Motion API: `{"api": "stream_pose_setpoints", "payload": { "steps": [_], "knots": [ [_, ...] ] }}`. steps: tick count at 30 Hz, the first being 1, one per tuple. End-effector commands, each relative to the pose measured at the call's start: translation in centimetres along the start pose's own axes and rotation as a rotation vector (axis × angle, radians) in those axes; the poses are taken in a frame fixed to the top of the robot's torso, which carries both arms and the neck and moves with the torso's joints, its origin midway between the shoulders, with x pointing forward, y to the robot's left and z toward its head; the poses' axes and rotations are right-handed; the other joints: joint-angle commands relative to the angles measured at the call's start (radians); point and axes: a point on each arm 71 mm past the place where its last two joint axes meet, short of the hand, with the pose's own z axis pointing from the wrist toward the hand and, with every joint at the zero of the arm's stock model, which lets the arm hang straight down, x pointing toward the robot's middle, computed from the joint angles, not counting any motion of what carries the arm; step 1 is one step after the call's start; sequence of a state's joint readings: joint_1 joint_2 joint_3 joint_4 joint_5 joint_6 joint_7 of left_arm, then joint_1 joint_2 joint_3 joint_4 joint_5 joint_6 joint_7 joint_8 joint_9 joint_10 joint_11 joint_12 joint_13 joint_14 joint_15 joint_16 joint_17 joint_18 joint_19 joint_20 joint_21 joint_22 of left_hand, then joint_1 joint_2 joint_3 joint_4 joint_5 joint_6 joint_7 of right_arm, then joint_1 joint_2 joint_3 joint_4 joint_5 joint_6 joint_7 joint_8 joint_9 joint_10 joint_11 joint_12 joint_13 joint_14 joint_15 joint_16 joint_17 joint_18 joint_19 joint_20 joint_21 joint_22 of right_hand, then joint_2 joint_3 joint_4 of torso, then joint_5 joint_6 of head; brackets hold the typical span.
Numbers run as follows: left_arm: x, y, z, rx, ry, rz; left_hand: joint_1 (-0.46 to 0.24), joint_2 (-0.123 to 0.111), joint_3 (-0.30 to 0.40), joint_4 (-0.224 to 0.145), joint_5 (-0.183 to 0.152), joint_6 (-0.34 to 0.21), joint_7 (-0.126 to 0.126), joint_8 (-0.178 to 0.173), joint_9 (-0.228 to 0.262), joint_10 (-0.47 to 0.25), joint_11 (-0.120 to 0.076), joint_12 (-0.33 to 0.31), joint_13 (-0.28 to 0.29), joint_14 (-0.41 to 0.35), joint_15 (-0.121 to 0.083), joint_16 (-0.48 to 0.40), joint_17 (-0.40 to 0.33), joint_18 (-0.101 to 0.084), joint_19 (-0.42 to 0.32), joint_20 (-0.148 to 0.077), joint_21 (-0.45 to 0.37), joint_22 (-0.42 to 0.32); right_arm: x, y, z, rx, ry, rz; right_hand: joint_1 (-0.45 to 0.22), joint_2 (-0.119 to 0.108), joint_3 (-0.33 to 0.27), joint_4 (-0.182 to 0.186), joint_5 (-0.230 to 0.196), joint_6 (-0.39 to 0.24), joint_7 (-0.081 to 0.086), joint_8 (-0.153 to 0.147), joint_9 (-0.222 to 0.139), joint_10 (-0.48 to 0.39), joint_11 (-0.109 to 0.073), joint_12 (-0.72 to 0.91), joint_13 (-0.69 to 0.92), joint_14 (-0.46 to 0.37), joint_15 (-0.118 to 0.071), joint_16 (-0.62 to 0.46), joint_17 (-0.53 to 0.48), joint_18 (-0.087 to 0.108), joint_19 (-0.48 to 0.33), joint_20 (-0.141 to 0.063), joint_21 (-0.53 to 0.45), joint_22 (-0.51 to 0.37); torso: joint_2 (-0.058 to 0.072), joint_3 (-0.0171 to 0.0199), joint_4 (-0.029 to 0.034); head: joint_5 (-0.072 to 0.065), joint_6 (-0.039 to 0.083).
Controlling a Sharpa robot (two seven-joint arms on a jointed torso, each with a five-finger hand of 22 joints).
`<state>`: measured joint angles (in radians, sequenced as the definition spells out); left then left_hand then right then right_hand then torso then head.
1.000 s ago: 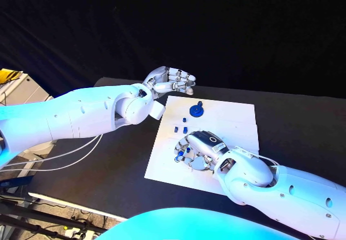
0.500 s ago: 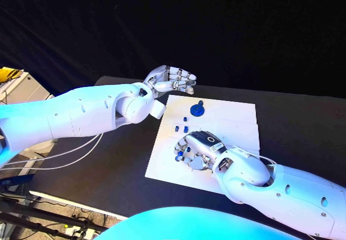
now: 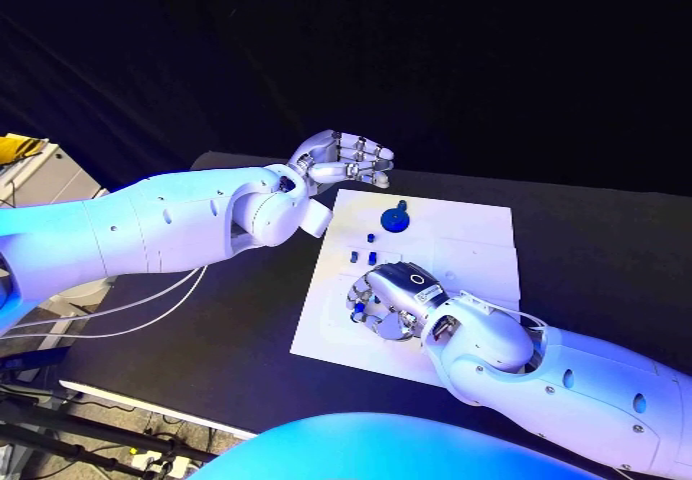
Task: Assemble the parts on the task board
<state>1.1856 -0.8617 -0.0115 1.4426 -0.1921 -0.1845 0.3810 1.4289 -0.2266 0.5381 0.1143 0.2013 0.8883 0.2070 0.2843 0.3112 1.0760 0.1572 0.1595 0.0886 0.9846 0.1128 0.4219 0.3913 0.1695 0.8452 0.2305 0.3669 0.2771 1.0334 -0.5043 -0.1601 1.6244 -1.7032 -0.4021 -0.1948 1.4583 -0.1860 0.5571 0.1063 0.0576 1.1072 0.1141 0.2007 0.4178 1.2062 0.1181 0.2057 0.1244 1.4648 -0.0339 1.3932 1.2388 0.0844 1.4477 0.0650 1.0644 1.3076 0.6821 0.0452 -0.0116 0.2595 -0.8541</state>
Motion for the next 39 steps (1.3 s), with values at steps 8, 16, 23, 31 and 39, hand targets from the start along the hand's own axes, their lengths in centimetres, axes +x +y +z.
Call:
{"api": "stream_pose_setpoints", "payload": {
  "steps": [8,16,23,31,39],
  "knots": [
    [0.2,-0.1,0.0,0.007,0.017,-0.007,-0.001,0.012,0.004,-0.002,0.002,0.001,0.005,-0.006,0.000,-0.007,-0.002,0.007,0.001,-0.007,-0.003,-0.007,0.002,0.011,0.005,0.001,-0.007,-0.001,0.5,-0.1,-0.3,-0.018,0.028,-0.002,-0.075,-0.036,0.041,-0.035,0.001,-0.086,0.033,-0.044,-0.011,-0.105,-0.021,-0.121,-0.023,0.024,0.045,-0.037,-0.056,0.019,-0.056,0.036,-0.181,0.114,-0.001,0.0002,-0.0006,0.001,-0.001],
    [0.1,-0.1,0.0,0.004,0.016,-0.007,-0.003,0.012,0.004,-0.002,0.002,0.001,0.005,-0.006,0.000,-0.007,-0.001,0.008,0.001,-0.007,-0.002,-0.007,0.003,0.011,0.006,0.001,-0.008,-0.002,-0.1,-0.3,-0.9,-0.018,-0.033,0.018,-0.065,-0.039,-0.049,-0.050,0.002,-0.152,0.041,-0.087,-0.029,-0.271,0.008,-0.123,-0.057,-0.030,0.071,-0.119,-0.178,0.051,-0.124,0.064,-0.411,0.053,0.000,0.0008,-0.0008,0.000,0.000],
    [0.0,-0.1,-0.1,0.006,0.011,-0.005,-0.003,0.012,0.004,-0.002,0.002,0.001,0.005,-0.006,0.000,-0.007,-0.001,0.008,0.001,-0.007,-0.002,-0.007,0.003,0.011,0.006,0.001,-0.008,-0.002,-1.1,-0.4,-2.2,-0.016,-0.096,0.055,0.121,-0.032,-0.350,0.158,0.011,-0.222,0.018,-0.133,-0.070,-0.427,0.032,-0.011,-0.053,-0.089,0.091,-0.173,-0.295,0.075,-0.170,0.085,-0.627,-0.017,-0.001,0.0004,-0.0005,-0.004,0.002],
    [-0.1,-0.1,-0.1,0.007,0.006,-0.003,-0.003,0.012,0.004,-0.002,0.002,0.000,0.005,-0.006,0.000,-0.008,-0.001,0.008,0.001,-0.007,-0.002,-0.008,0.003,0.010,0.005,0.001,-0.009,-0.002,-4.8,-2.0,-4.8,0.050,-0.171,0.175,0.139,-0.030,-0.386,0.186,0.010,-0.259,0.017,-0.124,-0.080,-0.425,0.024,0.053,-0.047,-0.072,0.085,-0.151,-0.276,0.076,-0.150,0.082,-0.633,-0.029,-0.002,-0.0005,-0.0013,-0.021,0.016],
    [-0.4,-0.1,-0.2,0.017,-0.009,0.002,-0.003,0.011,0.004,-0.002,0.002,0.000,0.005,-0.007,0.000,-0.008,-0.001,0.008,0.001,-0.007,-0.002,-0.008,0.004,0.010,0.005,0.001,-0.009,-0.003,-8.7,-8.5,-9.2,0.298,-0.192,0.354,0.055,0.006,-0.329,0.182,0.002,-0.150,0.044,-0.061,-0.076,-0.079,-0.038,0.187,-0.019,0.022,0.034,-0.033,-0.081,0.028,-0.024,0.038,-0.272,0.071,-0.007,-0.0027,-0.0083,-0.078,0.039]
  ]
}}
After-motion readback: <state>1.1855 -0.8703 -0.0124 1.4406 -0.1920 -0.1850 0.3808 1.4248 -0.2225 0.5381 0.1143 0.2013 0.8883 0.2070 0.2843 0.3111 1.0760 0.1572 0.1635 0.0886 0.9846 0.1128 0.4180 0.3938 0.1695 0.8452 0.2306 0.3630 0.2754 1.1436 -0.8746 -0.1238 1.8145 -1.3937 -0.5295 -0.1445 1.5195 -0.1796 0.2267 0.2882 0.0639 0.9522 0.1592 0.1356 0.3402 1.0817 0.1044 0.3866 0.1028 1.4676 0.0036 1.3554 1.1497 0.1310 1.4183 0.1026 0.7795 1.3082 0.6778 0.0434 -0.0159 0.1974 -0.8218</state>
